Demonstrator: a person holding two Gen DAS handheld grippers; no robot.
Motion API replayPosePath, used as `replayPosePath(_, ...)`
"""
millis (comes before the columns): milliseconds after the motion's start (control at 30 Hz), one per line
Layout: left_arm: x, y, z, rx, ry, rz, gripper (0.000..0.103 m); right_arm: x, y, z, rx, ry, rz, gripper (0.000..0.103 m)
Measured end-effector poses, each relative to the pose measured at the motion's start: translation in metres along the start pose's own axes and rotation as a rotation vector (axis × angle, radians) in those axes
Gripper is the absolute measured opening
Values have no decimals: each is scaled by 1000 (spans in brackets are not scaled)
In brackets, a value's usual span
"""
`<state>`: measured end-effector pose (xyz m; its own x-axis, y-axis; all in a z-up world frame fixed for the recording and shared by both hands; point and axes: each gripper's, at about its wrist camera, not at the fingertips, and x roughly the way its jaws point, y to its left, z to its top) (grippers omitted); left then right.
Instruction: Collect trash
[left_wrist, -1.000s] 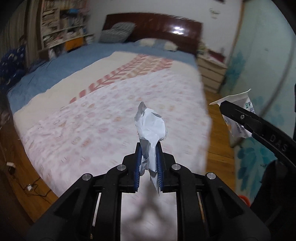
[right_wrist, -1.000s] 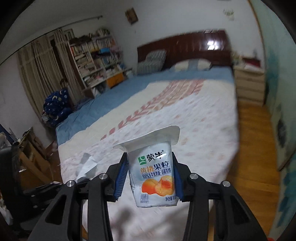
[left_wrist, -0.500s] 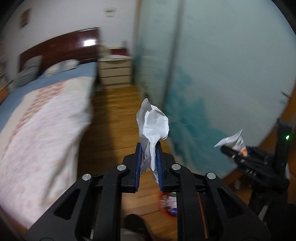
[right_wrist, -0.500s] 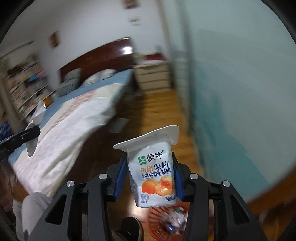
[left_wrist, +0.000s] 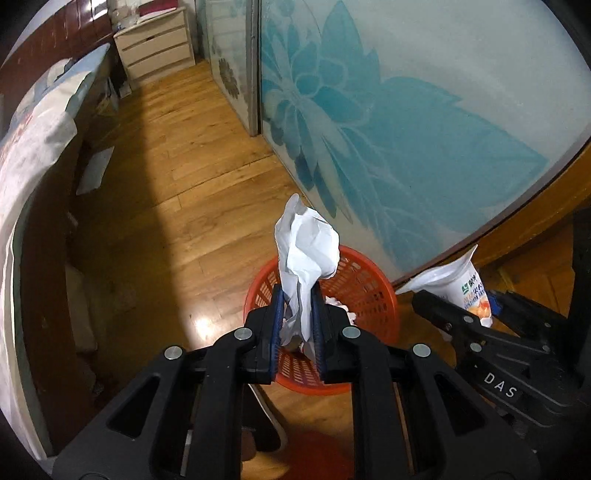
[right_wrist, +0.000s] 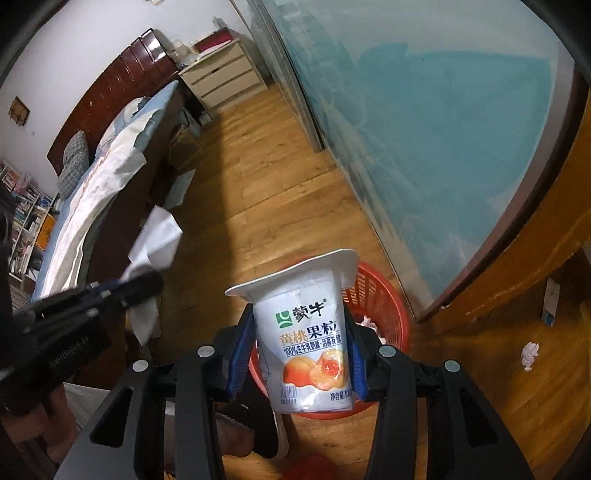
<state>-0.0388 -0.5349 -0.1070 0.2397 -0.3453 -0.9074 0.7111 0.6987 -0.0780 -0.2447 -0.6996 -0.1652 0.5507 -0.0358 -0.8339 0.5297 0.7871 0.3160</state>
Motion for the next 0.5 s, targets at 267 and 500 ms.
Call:
replayPosePath(267, 3, -20, -4, 3, 16, -2, 15, 11, 23, 19, -21, -13, -4, 46)
replayPosePath(500, -4, -25, -6, 10, -14, -2, 49, -2, 35, 19, -61, -59, -75, 72)
